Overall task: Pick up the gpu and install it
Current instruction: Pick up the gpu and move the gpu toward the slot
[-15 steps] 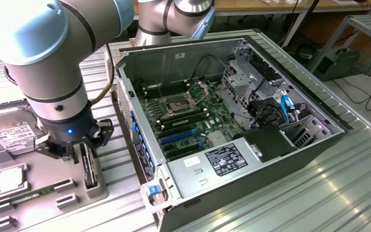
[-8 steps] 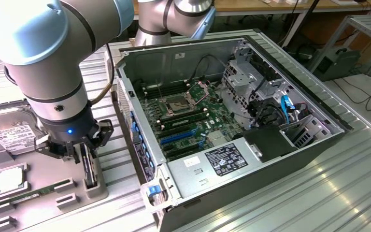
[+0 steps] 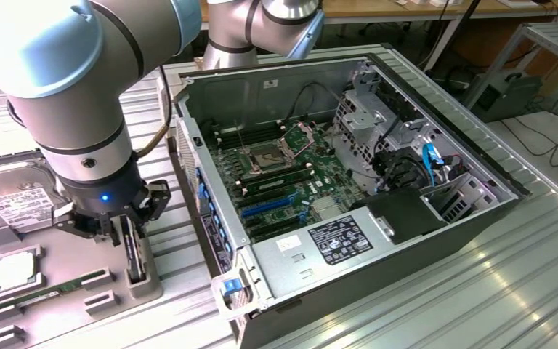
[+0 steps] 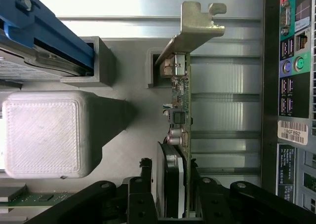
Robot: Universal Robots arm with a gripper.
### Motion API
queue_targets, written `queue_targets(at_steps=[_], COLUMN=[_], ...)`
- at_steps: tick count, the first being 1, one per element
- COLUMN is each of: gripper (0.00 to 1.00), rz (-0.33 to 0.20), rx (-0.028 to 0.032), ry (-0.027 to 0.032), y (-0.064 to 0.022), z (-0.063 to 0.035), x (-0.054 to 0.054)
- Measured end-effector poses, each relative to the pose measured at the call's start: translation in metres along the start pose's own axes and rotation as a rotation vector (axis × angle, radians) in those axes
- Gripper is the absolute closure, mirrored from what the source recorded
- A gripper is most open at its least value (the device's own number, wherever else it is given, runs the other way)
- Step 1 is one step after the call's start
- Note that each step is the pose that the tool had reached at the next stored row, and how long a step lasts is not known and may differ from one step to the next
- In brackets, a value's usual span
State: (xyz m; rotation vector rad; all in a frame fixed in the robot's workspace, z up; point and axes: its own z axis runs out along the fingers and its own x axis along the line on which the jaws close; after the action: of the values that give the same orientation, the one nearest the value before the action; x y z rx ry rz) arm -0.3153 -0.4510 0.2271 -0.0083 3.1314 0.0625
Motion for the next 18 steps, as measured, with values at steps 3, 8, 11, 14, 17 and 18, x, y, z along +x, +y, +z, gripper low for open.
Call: queue_targets(at_steps=[3, 8, 11, 14, 17, 18], gripper=[0.7, 0.71, 0.72, 0.72, 0.72, 0.72], rz=[0.0, 0.0, 0.0, 0.0, 0.0, 0.0], rx=[0.0, 0.0, 0.0, 0.0, 0.0, 0.0], ry=[0.0, 0.0001, 0.0, 0.0, 0.0, 0.0], y=[0.0, 0.0, 0.0, 0.0, 0.0, 0.0], z=[0.0, 0.0, 0.0, 0.0, 0.0, 0.0], x=[0.0, 0.0, 0.0, 0.0, 0.0, 0.0])
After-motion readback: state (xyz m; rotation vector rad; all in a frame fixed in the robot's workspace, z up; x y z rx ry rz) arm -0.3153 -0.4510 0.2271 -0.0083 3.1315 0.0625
